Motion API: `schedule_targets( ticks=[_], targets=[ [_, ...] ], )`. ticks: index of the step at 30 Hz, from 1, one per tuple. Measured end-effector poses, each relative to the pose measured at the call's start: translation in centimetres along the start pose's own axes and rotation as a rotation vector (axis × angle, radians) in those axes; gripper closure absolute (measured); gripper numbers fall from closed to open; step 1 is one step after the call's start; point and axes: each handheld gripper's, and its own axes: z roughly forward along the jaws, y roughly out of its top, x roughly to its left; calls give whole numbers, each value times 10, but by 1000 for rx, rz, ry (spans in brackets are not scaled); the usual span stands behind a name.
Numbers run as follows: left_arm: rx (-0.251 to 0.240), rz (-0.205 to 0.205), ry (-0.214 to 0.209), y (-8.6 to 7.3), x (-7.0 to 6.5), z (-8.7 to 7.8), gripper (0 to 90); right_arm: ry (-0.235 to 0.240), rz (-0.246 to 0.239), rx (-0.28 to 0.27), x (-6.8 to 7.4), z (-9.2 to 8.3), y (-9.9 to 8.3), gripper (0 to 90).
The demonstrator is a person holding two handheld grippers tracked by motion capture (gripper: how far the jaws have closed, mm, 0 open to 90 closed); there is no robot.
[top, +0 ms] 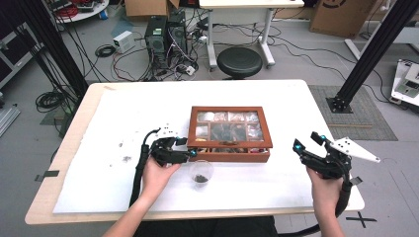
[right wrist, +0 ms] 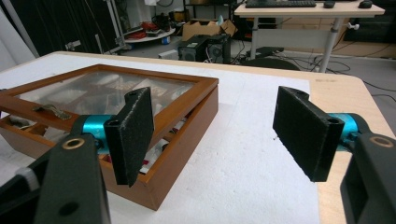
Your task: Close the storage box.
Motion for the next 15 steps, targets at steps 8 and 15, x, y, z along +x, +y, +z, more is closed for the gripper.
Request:
schedule_targets(
  ticks=[8,15],
  targets=[
    [20,4,4,-3,0,3,388,-1,4,0,0,0,0,297],
    [31,8,5,-4,-1,3,387,-1,8,0,0,-1,0,297]
  ],
)
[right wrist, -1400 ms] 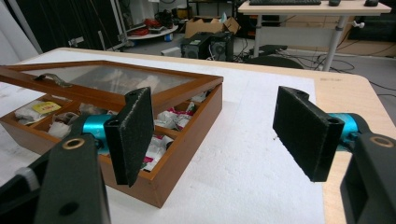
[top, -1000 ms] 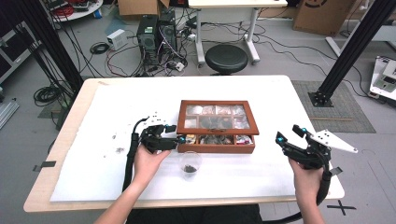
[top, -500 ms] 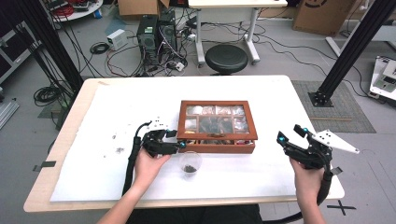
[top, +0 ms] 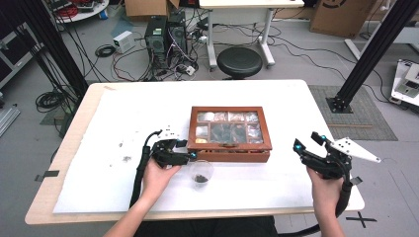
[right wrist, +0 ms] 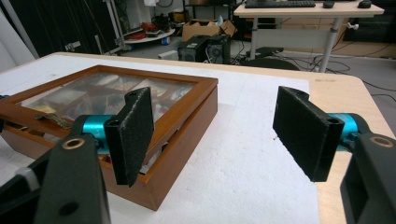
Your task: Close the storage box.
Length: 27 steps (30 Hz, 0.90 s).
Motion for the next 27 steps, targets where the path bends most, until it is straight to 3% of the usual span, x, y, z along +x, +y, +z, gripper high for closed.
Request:
schedule_targets(
  ticks=[27],
  targets=[
    [53,20,-8,-5,-2,3,396,3,-2,-1,0,1,0,297]
  ],
)
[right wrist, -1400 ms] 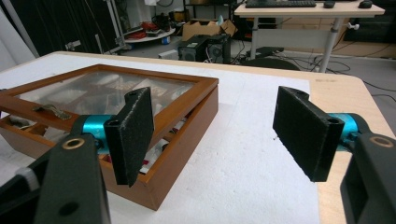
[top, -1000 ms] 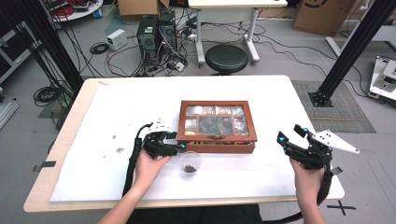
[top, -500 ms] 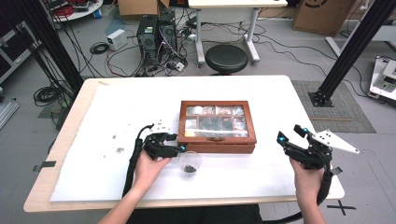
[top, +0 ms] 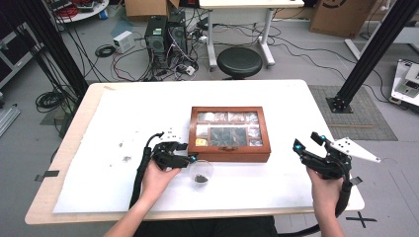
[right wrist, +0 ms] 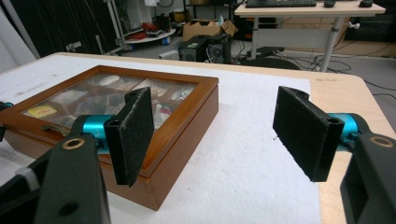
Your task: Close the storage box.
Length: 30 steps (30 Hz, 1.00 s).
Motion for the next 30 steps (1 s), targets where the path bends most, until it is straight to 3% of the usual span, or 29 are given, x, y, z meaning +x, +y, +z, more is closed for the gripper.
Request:
schedule_targets(
  ticks=[18,24,30],
  targets=[
    [6,18,-3,-1,-1,-6,384,1,3,7,0,-1,-2,294],
    [-48,42,13,-1,2,-24,366,1,2,13,-3,-2,-4,290],
    [-136,81,75,-2,10,-52,349,-4,9,19,-5,-2,-5,284]
  ],
)
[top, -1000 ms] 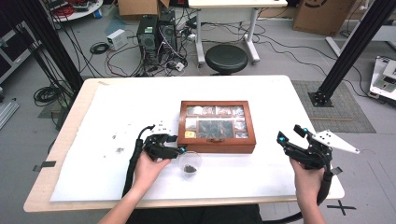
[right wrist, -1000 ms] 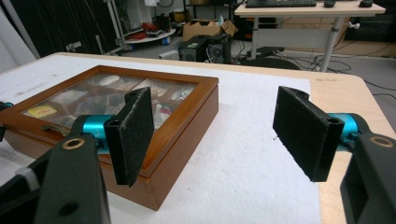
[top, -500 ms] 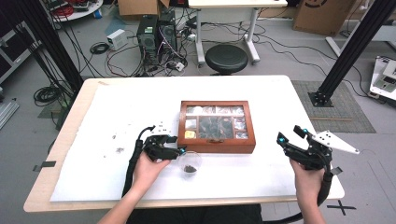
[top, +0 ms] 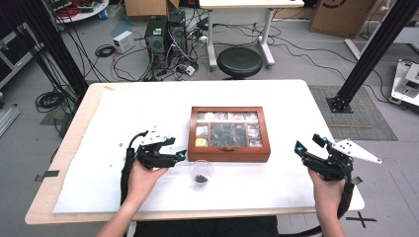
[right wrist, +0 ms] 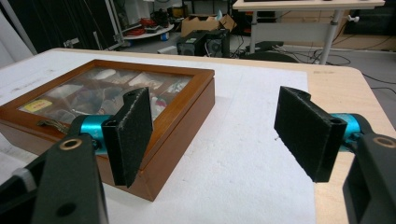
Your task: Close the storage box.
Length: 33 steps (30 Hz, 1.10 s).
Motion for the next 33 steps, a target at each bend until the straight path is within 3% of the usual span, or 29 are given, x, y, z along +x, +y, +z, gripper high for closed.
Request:
schedule_targets(
  ticks=[9,16,24,33],
  targets=[
    [-164,20,106,2,20,-53,328,6,-24,27,3,5,-1,280],
    [-222,-16,156,-5,37,-81,325,5,-29,38,3,4,-1,275],
    [-230,-46,155,-8,43,-83,322,-2,-23,44,0,4,-1,273],
    [-233,-28,167,-8,40,-80,322,-2,-29,45,-1,4,-2,273]
  ],
)
